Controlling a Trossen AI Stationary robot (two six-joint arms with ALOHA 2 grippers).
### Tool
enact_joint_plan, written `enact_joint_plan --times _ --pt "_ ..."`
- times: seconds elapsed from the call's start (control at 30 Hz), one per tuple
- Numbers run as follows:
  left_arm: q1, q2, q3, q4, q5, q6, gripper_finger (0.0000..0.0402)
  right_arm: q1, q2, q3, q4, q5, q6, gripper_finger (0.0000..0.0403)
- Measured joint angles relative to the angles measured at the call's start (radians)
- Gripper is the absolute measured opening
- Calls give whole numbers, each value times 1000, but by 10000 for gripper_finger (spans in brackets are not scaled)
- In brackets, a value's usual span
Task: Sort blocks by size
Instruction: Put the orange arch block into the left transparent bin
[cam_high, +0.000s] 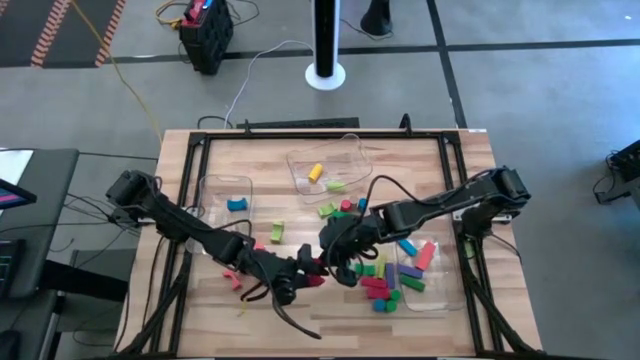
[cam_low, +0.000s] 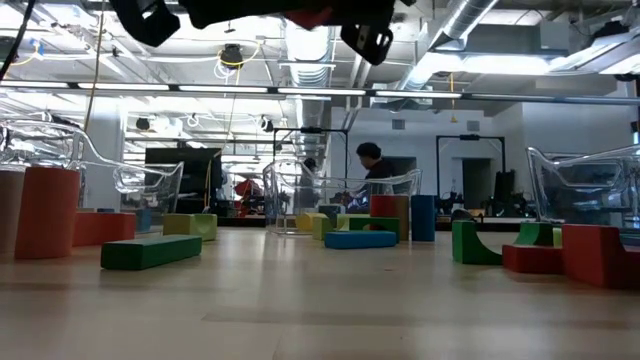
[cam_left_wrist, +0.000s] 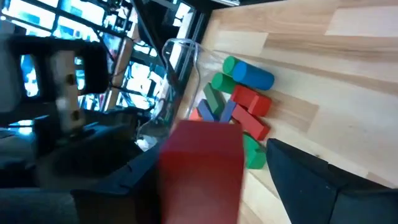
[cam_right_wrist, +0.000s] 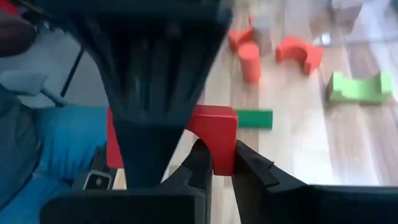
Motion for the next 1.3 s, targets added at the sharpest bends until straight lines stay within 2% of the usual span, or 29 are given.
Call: enact_joint_plan --times 0.37,0.83,1.17,1.3 --pt "-8 -31 2 -12 27 -33 250 6 0 0 -18 -3 -20 67" --pt "-7 -31 2 -30 59 -24 151 7 0 0 -19 -2 -19 67" --pt "-7 -31 2 -31 59 -30 138 8 0 0 -18 -2 -15 67" --pt "-19 -31 2 -31 30 -33 137 8 0 0 -19 -2 -16 84"
